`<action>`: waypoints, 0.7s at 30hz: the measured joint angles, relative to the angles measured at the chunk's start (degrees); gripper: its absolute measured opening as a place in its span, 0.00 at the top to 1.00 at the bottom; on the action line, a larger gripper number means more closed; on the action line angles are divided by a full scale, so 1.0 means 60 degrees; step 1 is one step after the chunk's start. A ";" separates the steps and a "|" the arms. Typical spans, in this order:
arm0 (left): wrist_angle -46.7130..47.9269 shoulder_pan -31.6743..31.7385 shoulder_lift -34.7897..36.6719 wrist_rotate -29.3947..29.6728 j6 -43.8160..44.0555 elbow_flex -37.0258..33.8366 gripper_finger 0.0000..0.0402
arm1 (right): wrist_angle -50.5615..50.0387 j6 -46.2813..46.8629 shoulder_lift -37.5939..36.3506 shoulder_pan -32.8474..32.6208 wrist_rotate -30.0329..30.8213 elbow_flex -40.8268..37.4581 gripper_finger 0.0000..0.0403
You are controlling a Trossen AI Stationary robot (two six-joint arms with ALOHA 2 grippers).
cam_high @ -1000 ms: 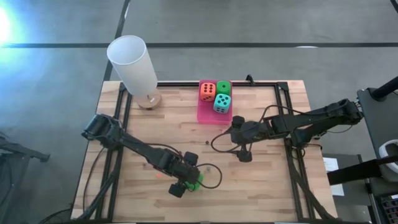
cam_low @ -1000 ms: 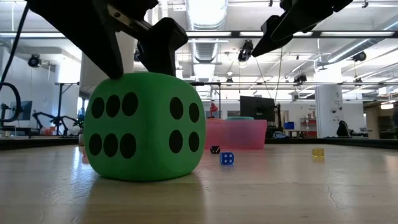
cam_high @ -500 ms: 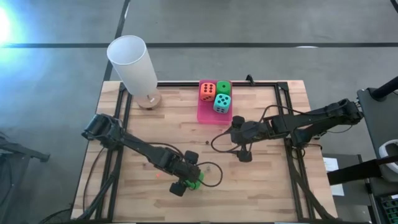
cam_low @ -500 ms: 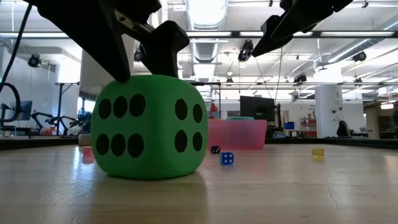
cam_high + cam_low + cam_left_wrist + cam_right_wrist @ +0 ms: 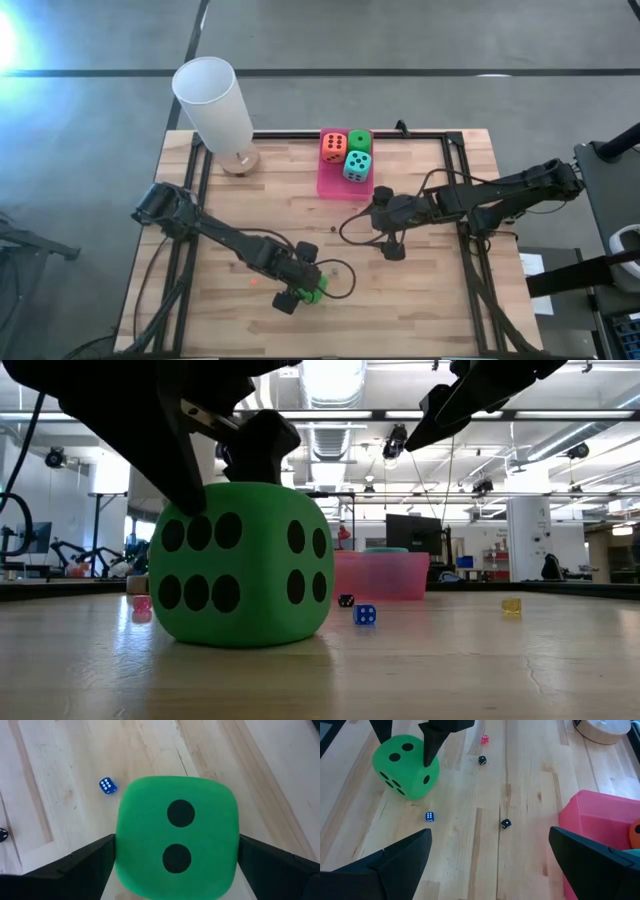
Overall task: Pick & Place Dice
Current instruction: Put the big green dice into the red container
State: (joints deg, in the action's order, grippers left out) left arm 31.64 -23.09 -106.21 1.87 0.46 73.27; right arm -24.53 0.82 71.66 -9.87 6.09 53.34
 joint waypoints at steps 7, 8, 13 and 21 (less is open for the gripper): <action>-0.0600 0.0000 0.0007 -0.0069 0.0145 -0.0397 0.01 | 0.0004 0.0000 0.0000 0.0000 0.0000 0.0000 0.01; -0.0607 0.0000 0.0007 -0.0071 0.0307 -0.0397 0.01 | 0.0004 0.0000 0.0000 -0.0004 0.0000 0.0000 0.01; -0.0677 0.0000 0.0000 -0.0073 0.0664 -0.0404 0.01 | 0.0007 0.0000 0.0000 0.0000 0.0000 0.0000 0.01; -0.0820 -0.0005 -0.0011 -0.0015 0.0748 -0.0411 0.02 | 0.0005 0.0000 0.0000 0.0000 0.0000 0.0000 0.01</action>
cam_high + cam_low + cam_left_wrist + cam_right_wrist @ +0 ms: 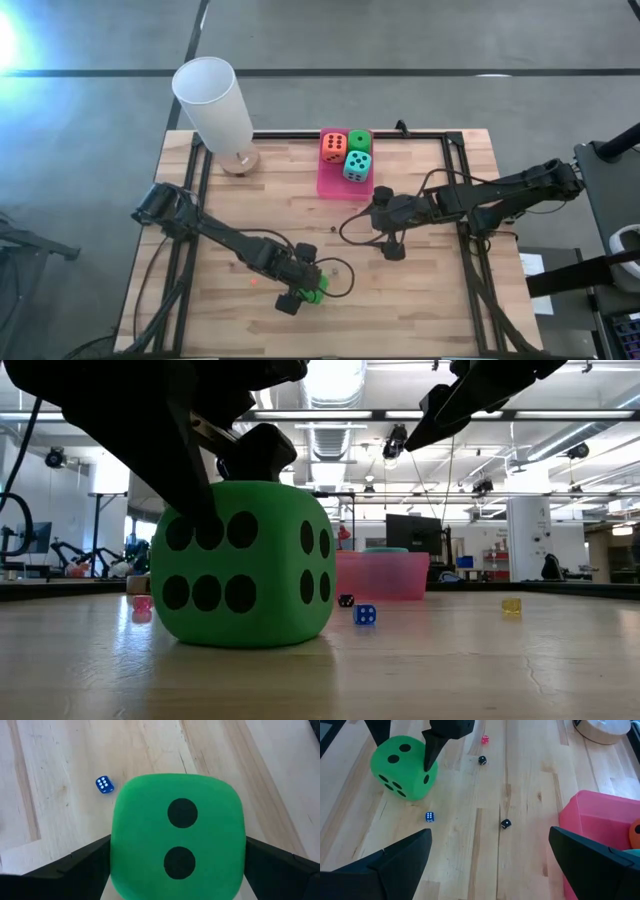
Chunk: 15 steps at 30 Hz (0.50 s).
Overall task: Pick & Place Dice
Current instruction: Put the big green dice into the red container
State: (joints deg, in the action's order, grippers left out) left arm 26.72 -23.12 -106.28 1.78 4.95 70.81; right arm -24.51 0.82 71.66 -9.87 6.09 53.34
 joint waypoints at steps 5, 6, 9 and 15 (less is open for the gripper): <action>-0.0020 -0.0006 -0.0002 0.0025 -0.0002 0.0000 0.09 | -0.0001 0.0000 0.0000 0.0000 0.0000 0.0000 0.01; -0.0021 -0.0006 0.0000 0.0025 -0.0027 0.0000 0.11 | -0.0001 0.0000 0.0000 0.0000 0.0000 0.0000 0.01; -0.0025 -0.0006 0.0000 0.0033 -0.0045 0.0000 0.16 | -0.0001 0.0000 0.0000 -0.0003 0.0000 0.0000 0.01; -0.0013 -0.0006 0.0007 0.0058 -0.0074 0.0010 0.19 | -0.0005 -0.0009 0.0000 0.0000 0.0000 0.0000 0.01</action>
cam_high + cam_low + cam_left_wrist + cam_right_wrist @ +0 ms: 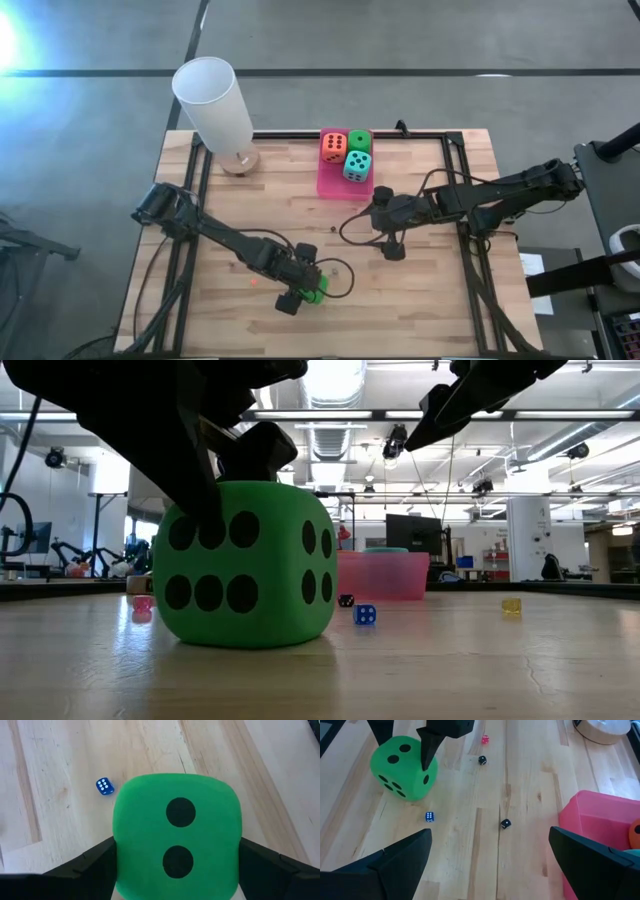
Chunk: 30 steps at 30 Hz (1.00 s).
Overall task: Pick & Place Dice
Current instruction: Put the big green dice into the red container
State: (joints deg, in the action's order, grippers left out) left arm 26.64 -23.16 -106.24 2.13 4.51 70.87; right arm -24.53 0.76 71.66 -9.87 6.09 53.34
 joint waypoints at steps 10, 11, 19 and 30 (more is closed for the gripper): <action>0.0166 0.0000 0.0022 0.0445 -0.0086 0.0304 0.20 | -0.0004 -0.0155 0.0000 0.0000 0.0000 0.0000 0.01; 0.0268 0.0000 0.0022 0.0524 -0.0126 0.0385 0.20 | -0.0004 -0.0151 0.0000 -0.0001 0.0000 0.0000 0.01; 0.1339 -0.0007 0.0040 0.2090 -0.0290 0.1066 0.20 | -0.0004 -0.0130 0.0000 -0.0001 0.0000 0.0000 0.01; 0.1861 0.0000 0.0047 0.4889 -0.0780 0.1326 0.21 | -0.0004 -0.0125 0.0000 0.0000 0.0000 0.0000 0.01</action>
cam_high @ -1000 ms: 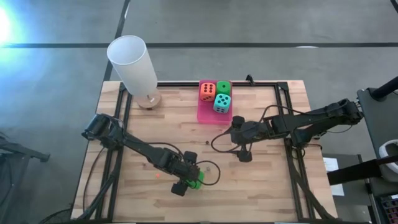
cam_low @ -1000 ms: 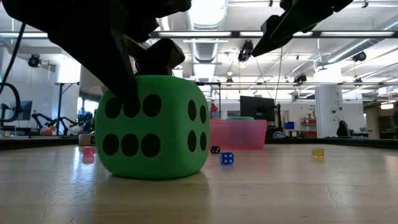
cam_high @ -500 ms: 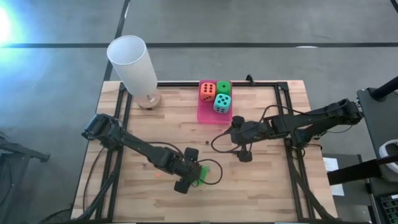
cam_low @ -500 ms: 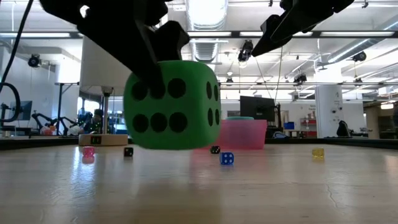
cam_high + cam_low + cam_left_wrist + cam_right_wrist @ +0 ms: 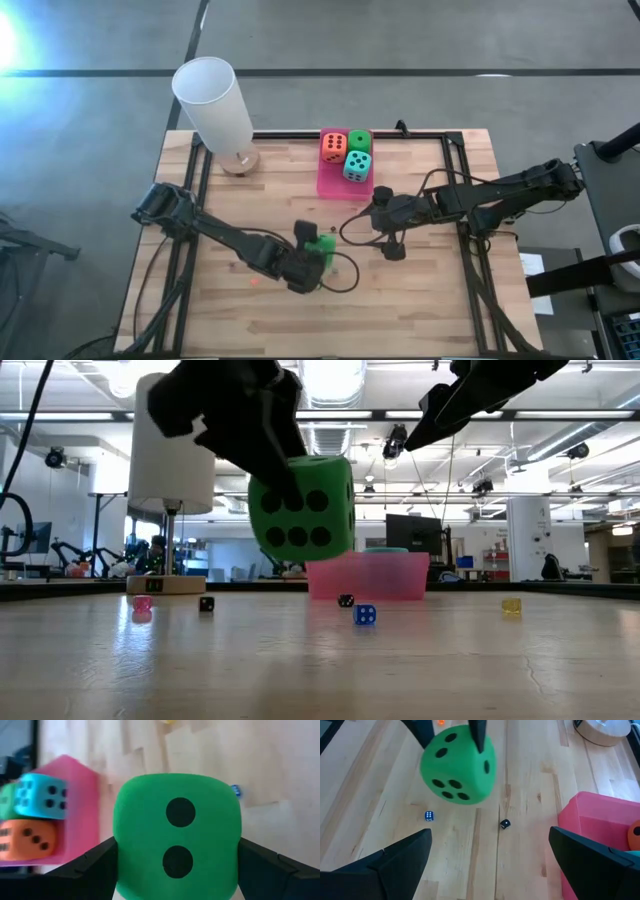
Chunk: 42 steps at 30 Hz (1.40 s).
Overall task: Pick & Place Dice
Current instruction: Put the big green dice into the red container
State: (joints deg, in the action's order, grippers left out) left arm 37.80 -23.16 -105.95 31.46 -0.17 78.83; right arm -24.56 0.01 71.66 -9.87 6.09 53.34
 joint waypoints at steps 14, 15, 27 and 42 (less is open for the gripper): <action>-0.0006 0.0156 0.0000 0.2785 -0.0263 -0.0004 0.21 | 0.0000 0.0000 0.0000 0.0000 0.0000 -0.0004 0.01; -0.0004 0.0205 0.0000 0.2887 -0.0284 -0.0004 0.21 | 0.0000 0.0000 0.0000 0.0000 0.0000 -0.0004 0.01; -0.0029 0.1420 0.0000 0.3553 -0.0760 -0.0015 0.21 | -0.0004 0.0000 0.0000 0.0000 0.0000 0.0000 0.01; -0.0201 0.3106 0.0000 0.3614 -0.1585 -0.0015 0.21 | -0.0006 -0.0041 0.0000 0.0004 0.0282 -0.0004 0.01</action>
State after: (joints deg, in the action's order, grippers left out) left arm 36.60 -4.52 -105.95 53.15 -9.68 78.74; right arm -24.59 -0.24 71.66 -9.85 7.78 53.32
